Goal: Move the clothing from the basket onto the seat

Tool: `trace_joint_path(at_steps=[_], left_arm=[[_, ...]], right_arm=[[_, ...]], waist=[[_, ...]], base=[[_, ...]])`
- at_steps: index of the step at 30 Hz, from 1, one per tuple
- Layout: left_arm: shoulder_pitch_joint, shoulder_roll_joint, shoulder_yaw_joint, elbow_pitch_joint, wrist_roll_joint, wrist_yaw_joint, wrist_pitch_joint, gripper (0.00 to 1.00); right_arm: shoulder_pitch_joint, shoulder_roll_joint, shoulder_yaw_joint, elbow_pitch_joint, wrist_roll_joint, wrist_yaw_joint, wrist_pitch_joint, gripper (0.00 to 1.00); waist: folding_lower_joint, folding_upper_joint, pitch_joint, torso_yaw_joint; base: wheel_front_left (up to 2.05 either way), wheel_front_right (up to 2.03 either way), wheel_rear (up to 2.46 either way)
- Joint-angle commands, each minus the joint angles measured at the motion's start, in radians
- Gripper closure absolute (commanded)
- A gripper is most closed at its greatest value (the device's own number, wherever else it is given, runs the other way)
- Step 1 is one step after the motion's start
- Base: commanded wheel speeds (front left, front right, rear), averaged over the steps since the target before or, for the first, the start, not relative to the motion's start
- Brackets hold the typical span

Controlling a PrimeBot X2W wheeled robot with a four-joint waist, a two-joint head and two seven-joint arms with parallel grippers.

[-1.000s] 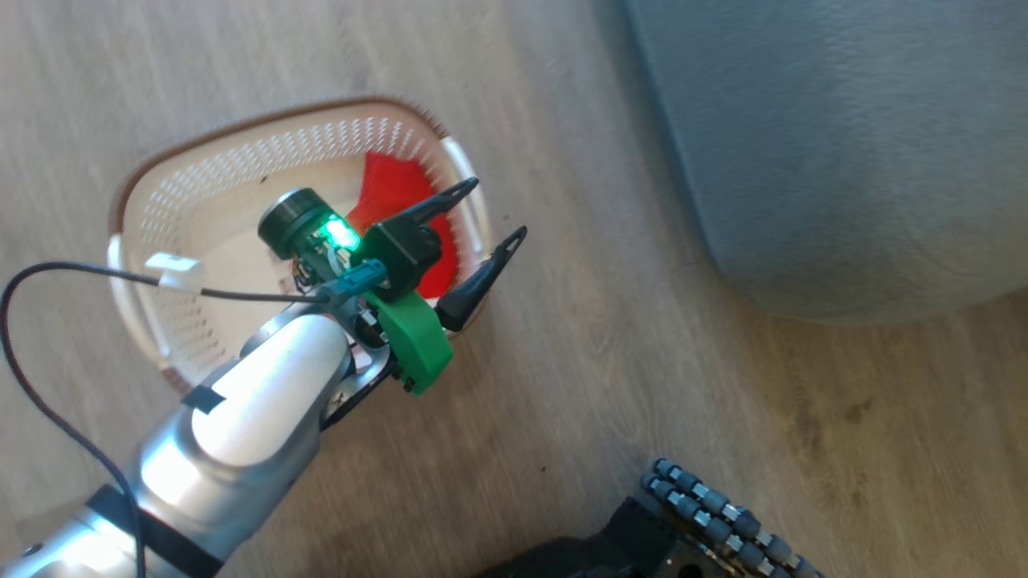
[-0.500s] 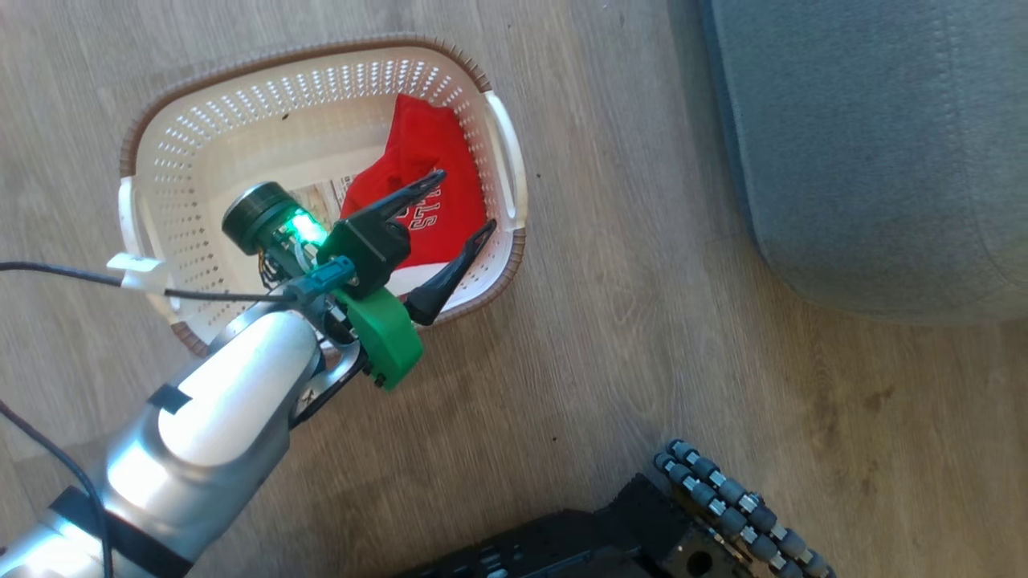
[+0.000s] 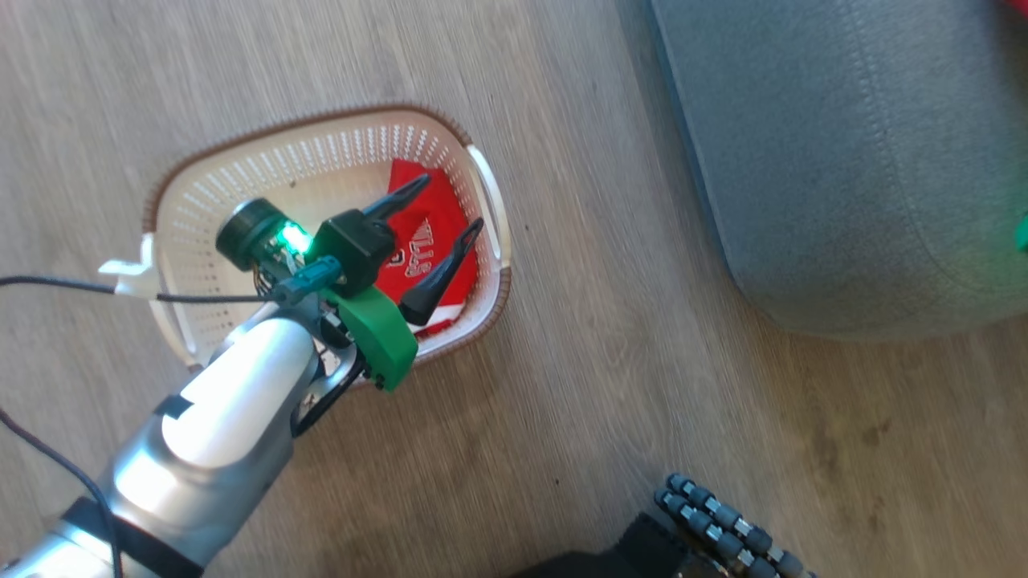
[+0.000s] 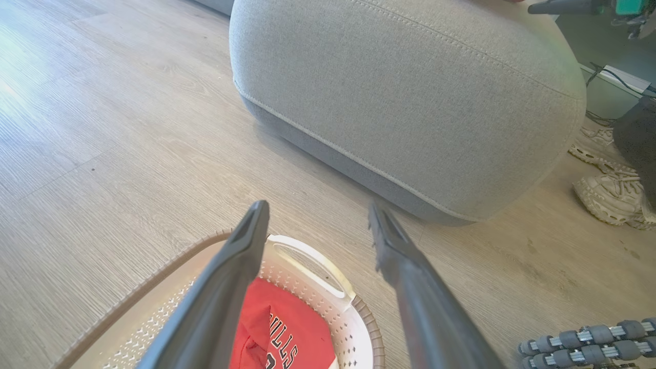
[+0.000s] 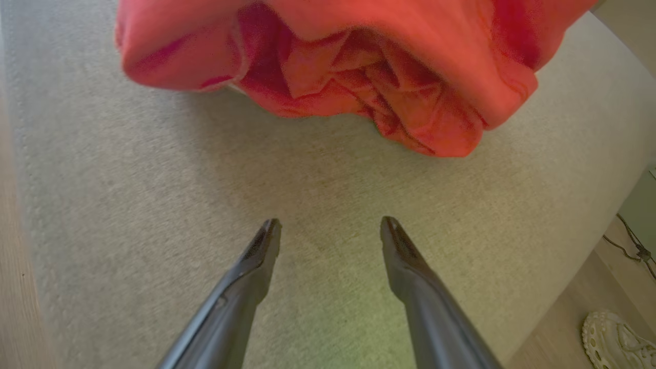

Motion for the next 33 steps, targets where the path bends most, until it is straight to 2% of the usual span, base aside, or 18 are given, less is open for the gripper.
trace_joint_path(at_steps=[1, 5, 8, 16, 24, 33], left_arm=[[0.008, 0.006, 0.033, -0.02, -0.006, 0.007, -0.008, 0.0], [0.029, -0.01, 0.064, 0.001, -0.017, 0.014, -0.012, 0.0], [0.066, -0.028, 0.123, -0.01, -0.019, 0.023, -0.013, 0.0], [0.187, -0.071, 0.314, -0.027, -0.005, 0.037, -0.014, 0.0], [0.287, -0.114, 0.504, -0.007, 0.05, 0.042, -0.014, 0.0], [0.385, -0.159, 0.681, 0.0, 0.13, 0.038, -0.014, 0.0]], right_arm=[[0.022, -0.02, 0.017, -0.033, 0.008, 0.0, -0.014, 0.0], [0.108, -0.01, 0.1, -0.134, 0.089, 0.0, -0.035, 0.0], [0.189, -0.012, 0.173, -0.281, 0.15, 0.0, -0.048, 0.0], [0.334, -0.005, 0.247, -0.533, 0.251, 0.0, -0.039, 0.0], [0.448, 0.057, 0.262, -0.7, 0.203, 0.0, -0.047, 0.0], [0.545, 0.141, 0.234, -0.753, 0.163, 0.0, -0.059, 0.0]], waist=[[0.0001, 0.0, -0.023, 0.004], [0.0001, 0.0, -0.077, 0.02], [0.0001, 0.0, -0.138, 0.046], [0.0001, 0.0, -0.262, 0.125], [0.0001, 0.0, -0.364, 0.209], [0.0001, 0.0, -0.453, 0.281]], base=[[0.0, 0.0, 0.0], [0.0, 0.0, 0.0], [0.0, 0.0, 0.0], [0.0, 0.0, 0.0], [0.0, 0.0, 0.0], [0.0, 0.0, 0.0]])
